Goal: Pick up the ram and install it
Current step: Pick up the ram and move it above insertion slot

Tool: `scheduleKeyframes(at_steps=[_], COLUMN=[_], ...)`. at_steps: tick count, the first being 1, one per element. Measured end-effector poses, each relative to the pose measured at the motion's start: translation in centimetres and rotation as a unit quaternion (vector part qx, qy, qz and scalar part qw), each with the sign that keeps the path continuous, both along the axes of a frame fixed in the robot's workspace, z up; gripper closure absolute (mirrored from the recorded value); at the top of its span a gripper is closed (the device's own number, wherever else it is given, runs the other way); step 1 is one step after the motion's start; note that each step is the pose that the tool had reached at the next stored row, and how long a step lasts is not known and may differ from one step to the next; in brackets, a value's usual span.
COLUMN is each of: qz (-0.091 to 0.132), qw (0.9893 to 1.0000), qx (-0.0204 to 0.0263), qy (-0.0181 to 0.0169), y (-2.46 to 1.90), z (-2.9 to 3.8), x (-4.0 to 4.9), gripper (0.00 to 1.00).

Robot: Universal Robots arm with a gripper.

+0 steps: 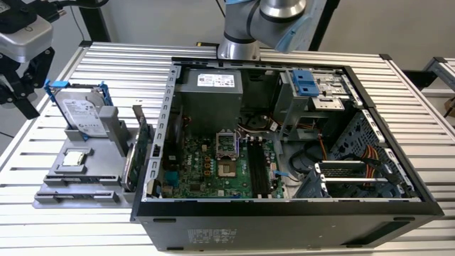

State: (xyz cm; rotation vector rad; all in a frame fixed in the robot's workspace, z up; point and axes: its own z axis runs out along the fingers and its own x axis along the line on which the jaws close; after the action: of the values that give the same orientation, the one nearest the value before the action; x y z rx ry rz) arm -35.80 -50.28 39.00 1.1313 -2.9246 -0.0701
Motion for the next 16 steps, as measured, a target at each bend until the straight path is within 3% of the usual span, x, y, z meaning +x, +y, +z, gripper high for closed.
scheduleKeyframes(at_steps=[9,16], qz=[0.033,0.066], qw=[0.9995,0.9978], qx=[-0.0006,-0.0008], qy=[0.0000,0.0000], y=[0.03,0.06], z=[0.00,0.00], x=[-0.04,-0.06], gripper=[1.00,1.00])
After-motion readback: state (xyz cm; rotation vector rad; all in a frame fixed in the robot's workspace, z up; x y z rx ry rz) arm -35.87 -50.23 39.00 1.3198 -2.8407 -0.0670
